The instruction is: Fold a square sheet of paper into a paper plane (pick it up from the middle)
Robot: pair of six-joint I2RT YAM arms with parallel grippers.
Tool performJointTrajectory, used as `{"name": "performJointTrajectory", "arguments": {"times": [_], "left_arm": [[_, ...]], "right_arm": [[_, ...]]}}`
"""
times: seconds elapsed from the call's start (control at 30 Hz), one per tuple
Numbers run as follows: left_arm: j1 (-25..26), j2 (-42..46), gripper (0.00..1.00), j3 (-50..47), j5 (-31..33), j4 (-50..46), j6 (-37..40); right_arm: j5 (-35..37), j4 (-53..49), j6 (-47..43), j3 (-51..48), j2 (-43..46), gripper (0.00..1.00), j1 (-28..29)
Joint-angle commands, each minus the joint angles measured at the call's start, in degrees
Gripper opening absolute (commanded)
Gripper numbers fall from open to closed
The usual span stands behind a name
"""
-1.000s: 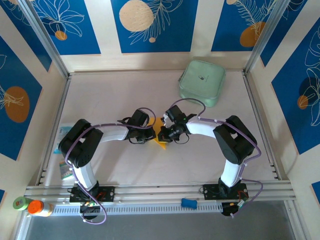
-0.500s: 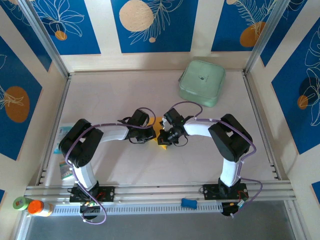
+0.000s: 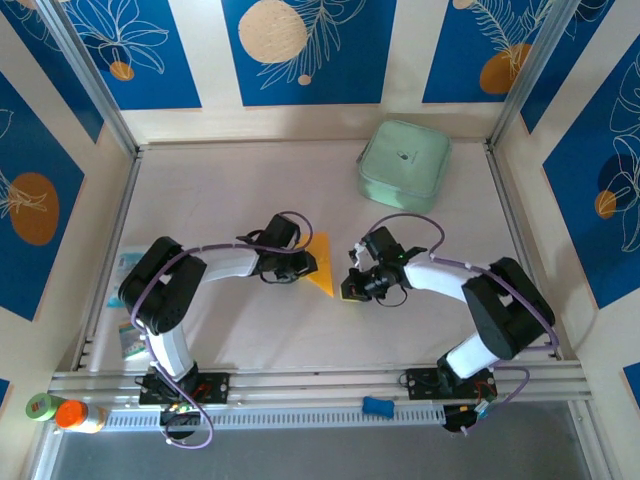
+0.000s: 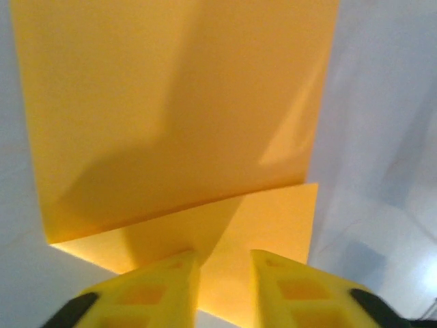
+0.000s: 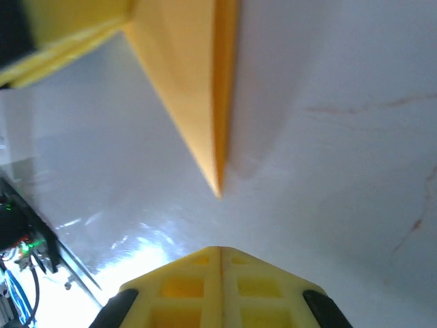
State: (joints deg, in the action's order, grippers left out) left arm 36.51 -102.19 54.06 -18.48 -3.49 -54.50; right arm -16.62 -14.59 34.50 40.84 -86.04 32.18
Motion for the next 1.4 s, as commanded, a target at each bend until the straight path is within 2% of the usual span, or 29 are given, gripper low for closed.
{"name": "performJointTrajectory", "arguments": {"times": [0.0,0.2,0.3,0.43,0.57,0.7,1.07,1.37], "left_arm": [[-1.6,4.6,0.35,0.1,-1.7,2.4,-3.8],[-6.1,10.2,0.5,-5.9,-1.9,6.9,-7.4],[-7.8,11.6,0.55,-7.6,-2.0,5.9,-7.1],[-8.5,11.8,0.57,-8.8,-3.1,5.4,-6.8],[-8.5,9.7,0.57,-8.5,-5.9,6.1,-6.6],[-8.4,7.1,0.52,-6.7,-8.6,4.9,-4.8],[-8.2,4.1,0.4,-5.2,-9.9,4.1,-3.8],[-7.9,2.8,0.41,-4.4,-9.4,3.2,-3.4]], "right_arm": [[2.1,-0.2,2.1,3.0,2.1,0.11,0.1],[3.7,0.6,4.9,8.5,-2.3,0.28,1.4],[4.0,0.6,5.2,11.7,-5.6,0.31,2.7],[4.9,-0.1,5.8,15.1,-10.0,0.31,3.0],[6.2,-2.3,5.5,18.4,-14.8,0.3,3.0],[7.1,-4.7,4.4,20.3,-18.4,0.3,2.9],[6.7,-4.4,5.0,18.3,-20.5,0.29,2.7],[6.4,-4.3,4.9,18.0,-21.0,0.27,2.3]]}}
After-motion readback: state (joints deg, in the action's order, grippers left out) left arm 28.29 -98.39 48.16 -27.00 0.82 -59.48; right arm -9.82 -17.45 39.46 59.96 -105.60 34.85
